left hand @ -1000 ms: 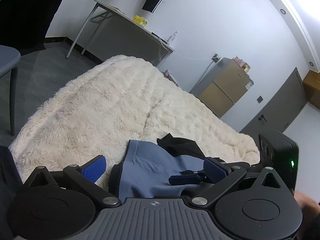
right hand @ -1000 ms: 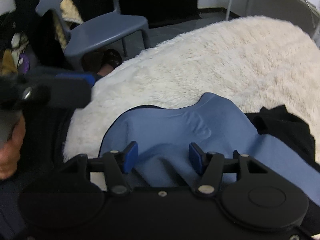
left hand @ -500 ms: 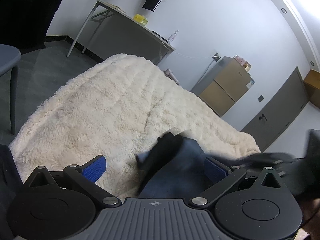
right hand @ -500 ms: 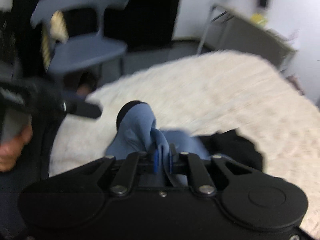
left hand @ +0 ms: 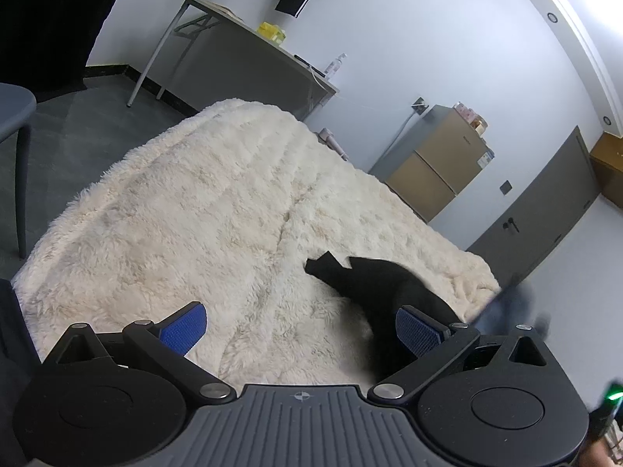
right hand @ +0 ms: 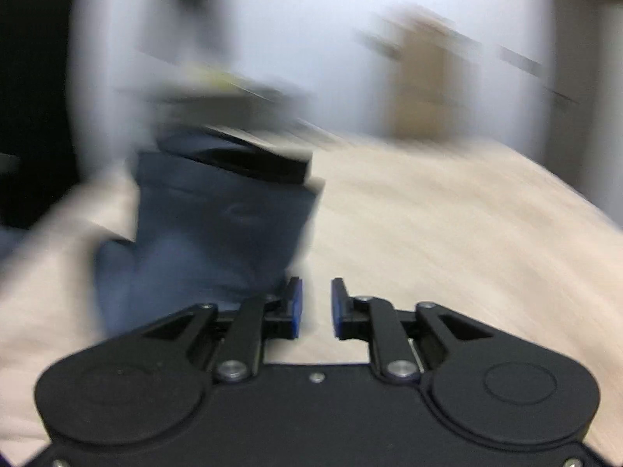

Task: Fold clothes

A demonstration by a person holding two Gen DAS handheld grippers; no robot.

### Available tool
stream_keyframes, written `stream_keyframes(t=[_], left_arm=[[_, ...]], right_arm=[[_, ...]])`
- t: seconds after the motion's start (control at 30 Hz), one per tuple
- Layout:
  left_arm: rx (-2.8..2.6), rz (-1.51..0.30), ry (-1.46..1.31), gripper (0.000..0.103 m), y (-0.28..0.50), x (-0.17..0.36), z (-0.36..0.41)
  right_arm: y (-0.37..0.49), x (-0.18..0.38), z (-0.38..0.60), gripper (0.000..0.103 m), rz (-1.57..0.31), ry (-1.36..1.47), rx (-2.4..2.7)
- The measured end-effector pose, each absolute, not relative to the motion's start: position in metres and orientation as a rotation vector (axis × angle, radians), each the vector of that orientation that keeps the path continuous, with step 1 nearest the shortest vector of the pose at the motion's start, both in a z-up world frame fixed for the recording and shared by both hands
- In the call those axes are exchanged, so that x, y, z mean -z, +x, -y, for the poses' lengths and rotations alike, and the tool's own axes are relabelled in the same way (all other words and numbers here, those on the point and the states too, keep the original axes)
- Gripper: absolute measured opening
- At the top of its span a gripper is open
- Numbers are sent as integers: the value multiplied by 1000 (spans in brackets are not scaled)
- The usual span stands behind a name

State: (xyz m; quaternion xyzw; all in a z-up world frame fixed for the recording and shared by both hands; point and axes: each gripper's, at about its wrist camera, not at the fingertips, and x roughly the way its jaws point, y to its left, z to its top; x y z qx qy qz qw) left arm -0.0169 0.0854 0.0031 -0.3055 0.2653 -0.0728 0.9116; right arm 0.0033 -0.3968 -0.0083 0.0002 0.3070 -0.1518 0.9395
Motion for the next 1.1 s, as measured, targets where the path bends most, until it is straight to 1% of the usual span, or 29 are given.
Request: stream_keyframes(t=[0.03,0.1,0.17,0.2,0.23,0.27,0.33,0.43,0.57,0.7,0.8,0.97,1.0,1.03,1.07,1.1], left_arm=[[151,-549,-625,103,-17,-3,-85],[154,-554,-620,103,-16,-3,-83],[155,-557,-616,103,-16,-3,-82],[155,-560,-613,103,-15,-3,-82],[155,-561,-610,103,-15,-3,-81],[155,-562,-609,103,-15,-3,-81],[153,-562,-606,103,-16,-3,-80],[148,-560,-600,103,-16,-3,-80],[148,-555,-597,103,-18,-3,-81],[152,-553,-607,103,-17,-3,-83],[155,-555,-600,103,-16,-3,-82],[153,-571,-571,103,-13,-2,-76],[149,-576,-569,103,-12,-1,-75],[146,-581,-568,103,-11,-1,-75],[142,-583,-567,103,-10,0,-75],[141,-585,-566,103,-10,0,-74]], right_arm=[[-3,15,406,19,-635,66,357],[-10,18,409,25,-615,143,354],[-9,15,391,38,-566,135,265],[-4,13,380,42,-553,118,207],[0,10,368,51,-541,101,150],[4,8,356,54,-528,84,93],[18,4,325,54,-514,47,-60],[41,-1,286,54,-541,18,-192],[79,-9,273,54,-562,-11,-158],[115,1,310,54,-557,15,-88],[154,24,357,54,-653,36,-27],[176,61,393,55,-795,142,-117],[180,69,401,56,-823,163,-135],[184,76,407,62,-848,183,-151],[184,77,407,63,-852,193,-158],[183,83,409,62,-864,239,-191]])
